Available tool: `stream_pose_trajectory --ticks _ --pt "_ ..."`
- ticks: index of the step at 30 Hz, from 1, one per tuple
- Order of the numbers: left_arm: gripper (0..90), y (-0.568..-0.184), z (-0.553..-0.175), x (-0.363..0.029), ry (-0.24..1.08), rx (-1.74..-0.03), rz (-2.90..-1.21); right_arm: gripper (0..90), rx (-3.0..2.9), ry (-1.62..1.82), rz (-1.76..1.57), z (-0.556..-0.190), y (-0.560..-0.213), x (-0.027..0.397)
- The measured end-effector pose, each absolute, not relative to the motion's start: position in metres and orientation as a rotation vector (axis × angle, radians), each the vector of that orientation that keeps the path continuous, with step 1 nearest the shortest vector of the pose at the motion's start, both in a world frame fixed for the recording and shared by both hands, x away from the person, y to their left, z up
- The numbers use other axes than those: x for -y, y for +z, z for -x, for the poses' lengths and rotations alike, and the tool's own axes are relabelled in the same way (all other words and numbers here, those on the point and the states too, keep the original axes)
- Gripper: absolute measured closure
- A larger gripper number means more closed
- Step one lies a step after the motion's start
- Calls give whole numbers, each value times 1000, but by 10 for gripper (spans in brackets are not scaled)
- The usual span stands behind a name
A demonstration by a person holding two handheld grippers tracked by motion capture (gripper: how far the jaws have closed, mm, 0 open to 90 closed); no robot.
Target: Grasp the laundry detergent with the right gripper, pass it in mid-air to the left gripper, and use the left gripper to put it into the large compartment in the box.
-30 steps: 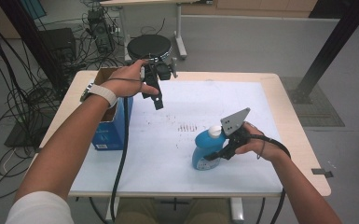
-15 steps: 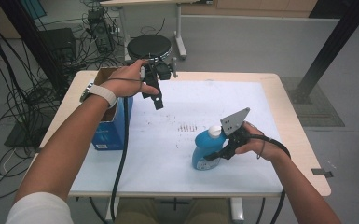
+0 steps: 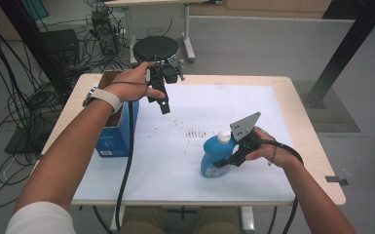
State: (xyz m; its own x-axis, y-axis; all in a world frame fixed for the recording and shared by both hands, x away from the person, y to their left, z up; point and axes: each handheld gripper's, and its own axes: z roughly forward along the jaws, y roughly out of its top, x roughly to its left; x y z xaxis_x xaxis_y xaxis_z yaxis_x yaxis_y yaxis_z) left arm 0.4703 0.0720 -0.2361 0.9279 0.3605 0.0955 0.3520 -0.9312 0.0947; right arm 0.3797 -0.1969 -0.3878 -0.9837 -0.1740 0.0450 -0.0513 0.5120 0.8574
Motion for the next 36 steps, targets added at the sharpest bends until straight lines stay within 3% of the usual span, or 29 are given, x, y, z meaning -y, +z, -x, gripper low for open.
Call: stream_pose_trajectory --ticks 36 --pt "118 -237 -471 -72 172 -560 -3003 424 2618 -1476 -192 -381 -388 196"
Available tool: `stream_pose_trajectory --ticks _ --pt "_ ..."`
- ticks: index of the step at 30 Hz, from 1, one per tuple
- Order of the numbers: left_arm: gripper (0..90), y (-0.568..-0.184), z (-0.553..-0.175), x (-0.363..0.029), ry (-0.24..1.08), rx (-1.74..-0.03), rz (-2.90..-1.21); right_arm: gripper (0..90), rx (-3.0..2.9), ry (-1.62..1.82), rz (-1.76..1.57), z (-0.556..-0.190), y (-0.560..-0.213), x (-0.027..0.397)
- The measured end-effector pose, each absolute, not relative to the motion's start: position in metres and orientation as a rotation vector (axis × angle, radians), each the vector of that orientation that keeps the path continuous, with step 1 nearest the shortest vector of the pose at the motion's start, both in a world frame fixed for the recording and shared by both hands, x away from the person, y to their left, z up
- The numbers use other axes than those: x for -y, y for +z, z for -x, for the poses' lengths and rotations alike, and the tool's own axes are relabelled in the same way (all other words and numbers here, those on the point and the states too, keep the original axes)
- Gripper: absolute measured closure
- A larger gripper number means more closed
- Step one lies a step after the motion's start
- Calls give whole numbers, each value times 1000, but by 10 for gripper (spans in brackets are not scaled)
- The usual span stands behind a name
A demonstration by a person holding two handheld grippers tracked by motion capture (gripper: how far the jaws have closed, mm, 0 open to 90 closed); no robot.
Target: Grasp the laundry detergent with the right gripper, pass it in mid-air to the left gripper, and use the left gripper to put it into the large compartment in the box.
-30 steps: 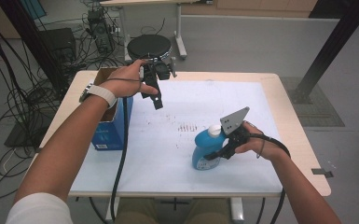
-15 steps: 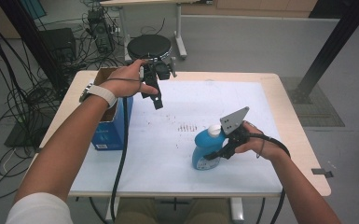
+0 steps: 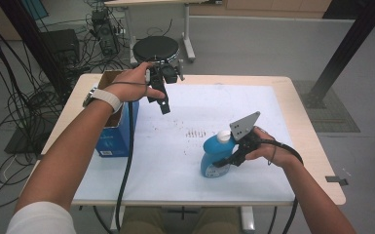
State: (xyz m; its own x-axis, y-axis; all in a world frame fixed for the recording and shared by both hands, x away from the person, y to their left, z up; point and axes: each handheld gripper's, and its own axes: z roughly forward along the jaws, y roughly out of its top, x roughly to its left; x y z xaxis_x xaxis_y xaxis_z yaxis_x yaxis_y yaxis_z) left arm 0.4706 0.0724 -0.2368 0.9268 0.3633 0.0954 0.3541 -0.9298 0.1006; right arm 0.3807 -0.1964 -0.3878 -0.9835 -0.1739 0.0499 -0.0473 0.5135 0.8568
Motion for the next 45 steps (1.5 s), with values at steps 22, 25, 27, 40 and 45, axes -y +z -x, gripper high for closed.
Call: stream_pose_trajectory --ticks 22,25,27,40,45 --pt "118 -236 -471 -73 170 -561 -3008 424 2609 -1484 -189 -382 -389 196" --pt "118 -237 -471 -73 171 -562 -3006 424 2607 -1486 -188 -382 -389 196" --pt "118 -237 -471 -72 171 -561 -3006 424 2608 -1487 -188 -382 -389 197" --pt "118 -236 -471 -73 170 -563 -3007 424 2604 -1489 -185 -382 -389 196" --pt "118 -237 -471 -73 170 -562 -3007 424 2605 -1489 -185 -382 -389 196"
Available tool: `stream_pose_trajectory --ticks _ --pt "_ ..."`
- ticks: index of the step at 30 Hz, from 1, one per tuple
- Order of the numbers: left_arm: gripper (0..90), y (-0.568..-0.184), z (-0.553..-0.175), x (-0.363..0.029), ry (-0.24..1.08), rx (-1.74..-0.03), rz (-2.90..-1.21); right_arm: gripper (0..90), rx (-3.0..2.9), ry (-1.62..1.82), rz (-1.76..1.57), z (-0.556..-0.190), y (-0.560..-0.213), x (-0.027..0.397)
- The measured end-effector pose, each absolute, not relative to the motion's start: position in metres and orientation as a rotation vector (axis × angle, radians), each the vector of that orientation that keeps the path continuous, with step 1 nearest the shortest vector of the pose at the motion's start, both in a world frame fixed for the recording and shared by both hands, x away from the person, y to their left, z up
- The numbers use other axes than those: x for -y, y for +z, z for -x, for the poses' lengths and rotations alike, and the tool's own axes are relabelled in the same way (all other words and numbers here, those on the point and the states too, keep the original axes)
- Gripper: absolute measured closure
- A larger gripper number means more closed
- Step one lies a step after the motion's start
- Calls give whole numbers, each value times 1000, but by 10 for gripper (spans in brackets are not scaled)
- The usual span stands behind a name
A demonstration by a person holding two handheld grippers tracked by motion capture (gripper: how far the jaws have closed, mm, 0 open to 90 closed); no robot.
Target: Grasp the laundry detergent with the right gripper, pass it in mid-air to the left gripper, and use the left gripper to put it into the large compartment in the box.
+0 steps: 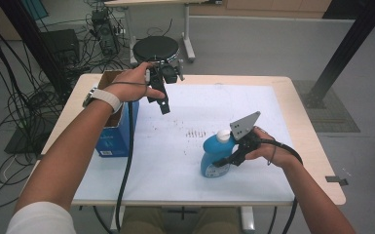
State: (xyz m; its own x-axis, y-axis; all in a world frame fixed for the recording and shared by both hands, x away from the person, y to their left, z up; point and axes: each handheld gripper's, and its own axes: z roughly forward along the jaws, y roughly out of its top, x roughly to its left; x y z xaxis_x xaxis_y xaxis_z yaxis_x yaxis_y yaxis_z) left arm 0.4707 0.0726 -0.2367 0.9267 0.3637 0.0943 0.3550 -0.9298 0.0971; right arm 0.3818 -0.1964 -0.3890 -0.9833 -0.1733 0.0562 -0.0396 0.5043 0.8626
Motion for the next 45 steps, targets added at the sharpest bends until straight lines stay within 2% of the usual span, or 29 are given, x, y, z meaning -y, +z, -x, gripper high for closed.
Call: stream_pose_trajectory --ticks 29,45 --pt "117 -232 -463 -72 183 -539 -3012 433 2609 -1518 -120 -379 -390 197" --pt "118 -212 -431 -68 207 -448 -3024 435 2659 -1536 17 -365 -373 194"
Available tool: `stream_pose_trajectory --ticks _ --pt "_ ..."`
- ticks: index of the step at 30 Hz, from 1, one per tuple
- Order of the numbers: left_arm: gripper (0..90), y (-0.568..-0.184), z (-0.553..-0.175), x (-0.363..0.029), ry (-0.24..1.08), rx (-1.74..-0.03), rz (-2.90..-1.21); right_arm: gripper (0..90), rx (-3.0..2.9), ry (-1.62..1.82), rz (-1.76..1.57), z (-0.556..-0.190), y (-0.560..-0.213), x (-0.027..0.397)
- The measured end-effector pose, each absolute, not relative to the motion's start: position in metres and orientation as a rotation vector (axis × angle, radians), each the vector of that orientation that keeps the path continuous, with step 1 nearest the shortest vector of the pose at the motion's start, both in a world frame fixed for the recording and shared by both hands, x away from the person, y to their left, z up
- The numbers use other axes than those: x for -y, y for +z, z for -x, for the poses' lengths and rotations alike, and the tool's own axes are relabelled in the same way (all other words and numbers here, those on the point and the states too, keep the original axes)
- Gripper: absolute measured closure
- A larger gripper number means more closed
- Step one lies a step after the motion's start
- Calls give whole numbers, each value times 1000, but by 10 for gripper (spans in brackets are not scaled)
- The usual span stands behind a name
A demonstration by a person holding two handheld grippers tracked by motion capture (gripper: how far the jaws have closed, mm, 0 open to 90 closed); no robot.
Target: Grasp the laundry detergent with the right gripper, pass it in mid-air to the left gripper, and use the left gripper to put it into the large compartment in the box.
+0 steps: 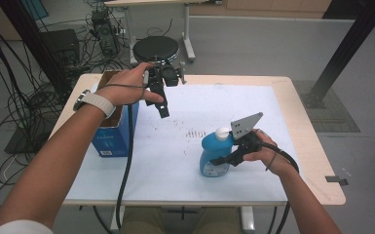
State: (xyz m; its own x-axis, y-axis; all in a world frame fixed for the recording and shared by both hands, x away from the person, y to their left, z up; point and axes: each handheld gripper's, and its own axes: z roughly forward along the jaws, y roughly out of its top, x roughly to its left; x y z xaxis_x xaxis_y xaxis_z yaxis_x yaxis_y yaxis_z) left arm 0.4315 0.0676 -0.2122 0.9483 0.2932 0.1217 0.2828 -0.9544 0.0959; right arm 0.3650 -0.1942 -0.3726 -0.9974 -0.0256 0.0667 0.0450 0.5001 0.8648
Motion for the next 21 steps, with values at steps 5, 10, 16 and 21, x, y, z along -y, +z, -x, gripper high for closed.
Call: stream_pose_trajectory --ticks 5,10,16,21 --pt "131 -204 -419 -66 209 -415 -3025 434 2647 -1549 119 -358 -364 194" --pt "126 -197 -407 -63 202 -372 -3038 435 2638 -1522 214 -349 -356 191" --pt "107 -191 -397 -60 183 -330 -3051 435 2644 -1516 272 -340 -345 189" --pt "107 -187 -391 -57 170 -303 -3057 434 2662 -1511 297 -334 -337 187"
